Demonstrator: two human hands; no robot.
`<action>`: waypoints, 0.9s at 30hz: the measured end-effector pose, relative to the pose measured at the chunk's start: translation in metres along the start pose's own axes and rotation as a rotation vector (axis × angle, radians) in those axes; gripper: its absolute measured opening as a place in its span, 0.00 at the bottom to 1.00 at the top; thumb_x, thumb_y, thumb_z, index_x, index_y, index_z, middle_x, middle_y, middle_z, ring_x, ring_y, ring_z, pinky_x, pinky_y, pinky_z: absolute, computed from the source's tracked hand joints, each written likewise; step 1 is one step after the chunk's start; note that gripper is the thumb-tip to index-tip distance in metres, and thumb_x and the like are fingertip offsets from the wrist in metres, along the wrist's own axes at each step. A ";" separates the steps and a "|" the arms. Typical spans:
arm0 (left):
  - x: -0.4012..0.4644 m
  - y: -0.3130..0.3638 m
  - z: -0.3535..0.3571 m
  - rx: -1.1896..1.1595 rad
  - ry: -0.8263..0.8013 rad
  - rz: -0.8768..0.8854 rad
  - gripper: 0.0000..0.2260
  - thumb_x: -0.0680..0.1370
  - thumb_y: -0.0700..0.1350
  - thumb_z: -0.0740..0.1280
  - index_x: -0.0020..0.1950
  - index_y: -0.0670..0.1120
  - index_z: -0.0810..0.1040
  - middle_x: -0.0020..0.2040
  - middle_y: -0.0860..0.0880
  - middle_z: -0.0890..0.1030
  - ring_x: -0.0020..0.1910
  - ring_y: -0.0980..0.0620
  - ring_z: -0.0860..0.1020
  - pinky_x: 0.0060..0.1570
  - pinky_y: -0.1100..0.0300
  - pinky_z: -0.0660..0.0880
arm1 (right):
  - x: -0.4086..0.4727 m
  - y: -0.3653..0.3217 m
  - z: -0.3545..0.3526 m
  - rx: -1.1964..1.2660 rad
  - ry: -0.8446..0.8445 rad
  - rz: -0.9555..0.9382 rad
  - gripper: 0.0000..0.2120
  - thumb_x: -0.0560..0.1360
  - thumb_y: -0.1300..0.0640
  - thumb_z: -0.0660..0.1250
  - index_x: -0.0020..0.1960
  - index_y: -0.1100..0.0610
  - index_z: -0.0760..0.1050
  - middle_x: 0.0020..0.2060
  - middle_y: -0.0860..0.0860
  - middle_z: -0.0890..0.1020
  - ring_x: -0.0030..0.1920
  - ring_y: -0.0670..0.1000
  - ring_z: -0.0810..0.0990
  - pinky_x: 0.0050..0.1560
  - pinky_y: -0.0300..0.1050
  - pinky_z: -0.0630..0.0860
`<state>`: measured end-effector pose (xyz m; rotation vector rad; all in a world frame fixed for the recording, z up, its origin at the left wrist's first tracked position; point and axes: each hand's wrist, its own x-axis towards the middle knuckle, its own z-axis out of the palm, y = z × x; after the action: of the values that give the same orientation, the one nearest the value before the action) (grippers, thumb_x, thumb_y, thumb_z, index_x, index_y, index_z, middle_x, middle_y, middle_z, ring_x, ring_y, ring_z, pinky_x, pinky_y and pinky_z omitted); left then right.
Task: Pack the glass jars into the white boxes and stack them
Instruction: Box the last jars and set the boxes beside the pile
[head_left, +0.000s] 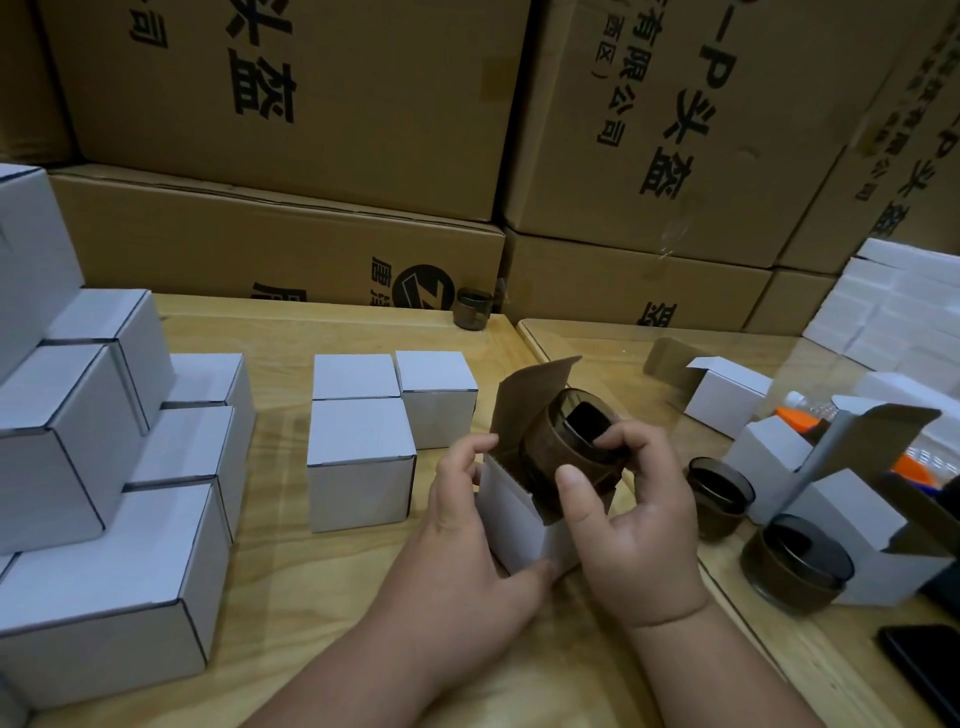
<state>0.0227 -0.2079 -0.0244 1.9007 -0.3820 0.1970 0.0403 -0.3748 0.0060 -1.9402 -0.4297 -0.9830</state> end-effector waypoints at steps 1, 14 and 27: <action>0.000 0.001 0.000 -0.010 0.003 -0.002 0.44 0.64 0.64 0.76 0.69 0.74 0.49 0.68 0.64 0.69 0.65 0.60 0.76 0.62 0.53 0.78 | 0.001 0.000 0.000 -0.018 -0.030 -0.001 0.13 0.71 0.47 0.68 0.50 0.52 0.72 0.48 0.48 0.78 0.50 0.51 0.78 0.48 0.49 0.77; -0.001 0.008 -0.003 0.029 -0.024 -0.026 0.44 0.67 0.59 0.76 0.68 0.79 0.47 0.72 0.60 0.65 0.69 0.58 0.73 0.66 0.52 0.75 | 0.003 0.000 -0.004 -0.180 -0.193 -0.040 0.17 0.72 0.45 0.66 0.35 0.57 0.70 0.50 0.48 0.80 0.56 0.50 0.75 0.56 0.32 0.65; 0.002 0.009 -0.007 0.100 -0.077 -0.020 0.44 0.79 0.48 0.71 0.72 0.83 0.43 0.79 0.70 0.52 0.77 0.69 0.57 0.74 0.64 0.63 | 0.002 -0.005 -0.004 0.094 0.005 0.188 0.13 0.79 0.48 0.58 0.54 0.51 0.79 0.67 0.49 0.77 0.69 0.47 0.74 0.66 0.44 0.70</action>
<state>0.0218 -0.2051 -0.0132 2.0138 -0.4119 0.1321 0.0366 -0.3751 0.0119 -1.8556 -0.2800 -0.8319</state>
